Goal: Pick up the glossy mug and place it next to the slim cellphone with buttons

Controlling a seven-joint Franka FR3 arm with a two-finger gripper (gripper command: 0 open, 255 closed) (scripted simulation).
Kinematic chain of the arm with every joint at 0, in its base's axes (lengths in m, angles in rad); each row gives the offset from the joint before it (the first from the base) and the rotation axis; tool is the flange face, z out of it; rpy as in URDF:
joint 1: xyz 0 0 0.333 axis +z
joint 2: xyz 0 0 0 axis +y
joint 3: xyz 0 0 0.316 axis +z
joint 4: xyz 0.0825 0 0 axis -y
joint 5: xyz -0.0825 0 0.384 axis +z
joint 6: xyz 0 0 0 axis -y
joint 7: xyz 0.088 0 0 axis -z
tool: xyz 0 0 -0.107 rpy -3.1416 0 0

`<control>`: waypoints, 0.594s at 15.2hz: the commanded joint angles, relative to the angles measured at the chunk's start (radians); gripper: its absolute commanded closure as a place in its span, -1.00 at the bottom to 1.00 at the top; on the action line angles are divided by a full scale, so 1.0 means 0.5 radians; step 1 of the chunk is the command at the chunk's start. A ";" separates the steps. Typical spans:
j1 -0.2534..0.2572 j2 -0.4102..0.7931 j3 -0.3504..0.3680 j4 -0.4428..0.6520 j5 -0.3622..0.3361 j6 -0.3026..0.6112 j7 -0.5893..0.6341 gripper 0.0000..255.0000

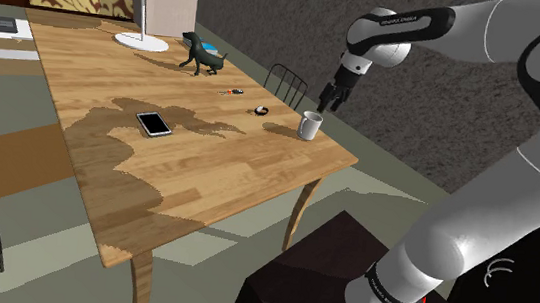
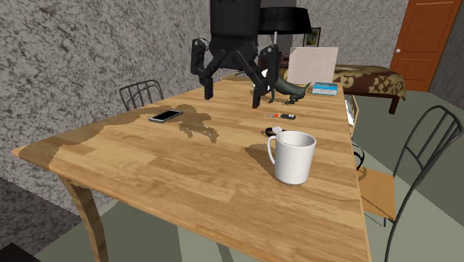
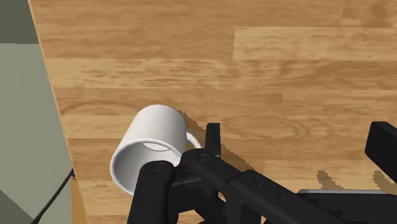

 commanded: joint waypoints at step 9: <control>-0.160 0.800 -0.127 0.652 0.271 0.020 -0.481 -1.00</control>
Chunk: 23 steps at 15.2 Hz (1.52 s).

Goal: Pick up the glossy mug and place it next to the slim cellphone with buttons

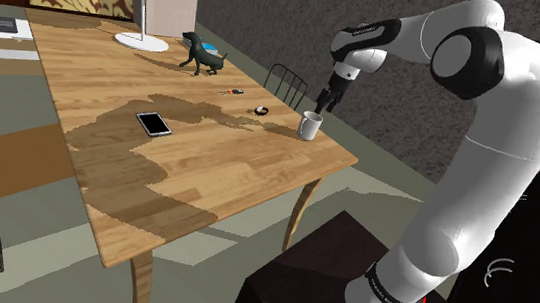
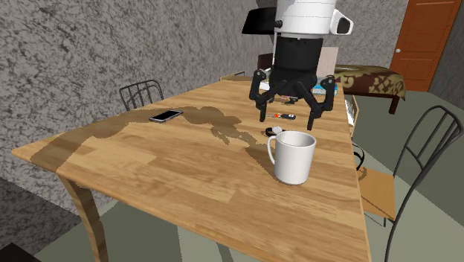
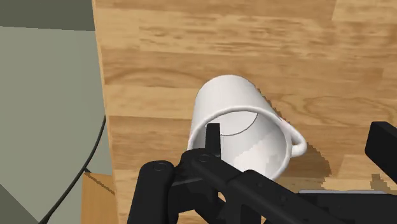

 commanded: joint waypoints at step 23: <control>-0.191 0.618 0.045 0.476 0.195 0.069 -0.240 1.00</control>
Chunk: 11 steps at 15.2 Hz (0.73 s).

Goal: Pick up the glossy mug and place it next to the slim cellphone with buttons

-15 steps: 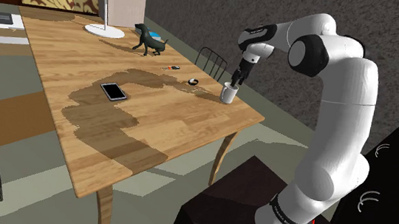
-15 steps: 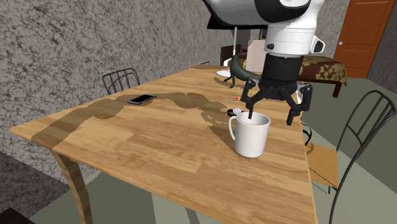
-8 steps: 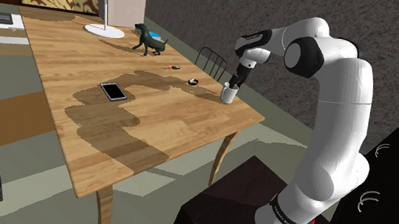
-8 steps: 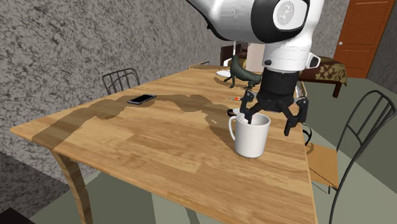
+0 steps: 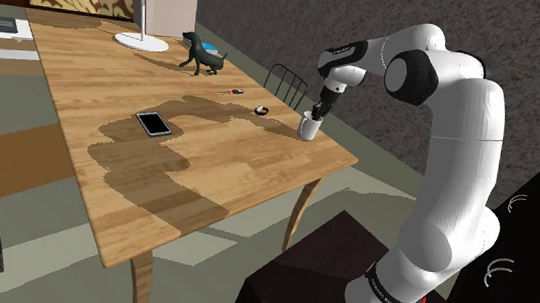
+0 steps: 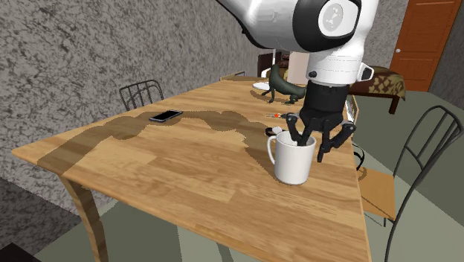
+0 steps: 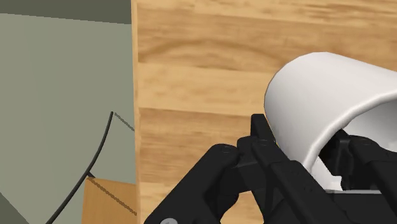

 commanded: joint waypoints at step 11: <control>0.003 -0.031 -0.009 0.035 -0.016 -0.064 0.013 1.00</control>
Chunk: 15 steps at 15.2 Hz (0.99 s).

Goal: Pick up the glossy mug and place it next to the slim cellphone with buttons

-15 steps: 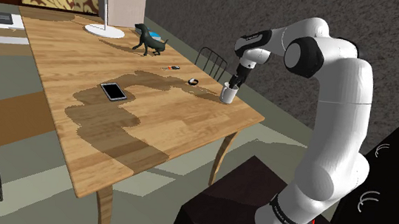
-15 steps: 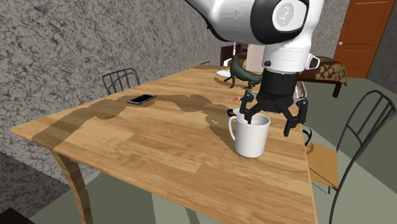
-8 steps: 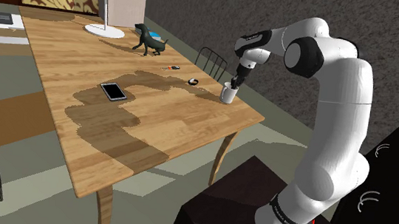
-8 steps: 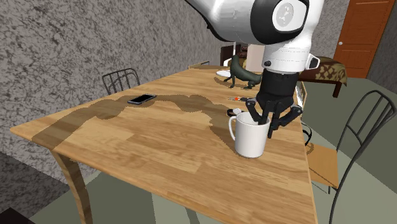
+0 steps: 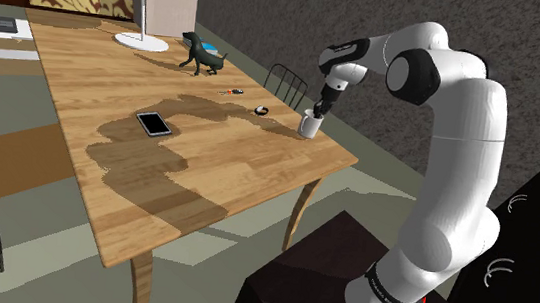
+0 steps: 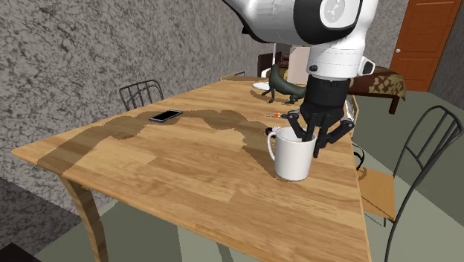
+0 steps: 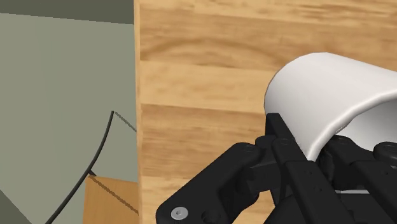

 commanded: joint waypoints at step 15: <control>-0.004 -0.111 -0.033 0.269 -0.064 -0.368 0.062 1.00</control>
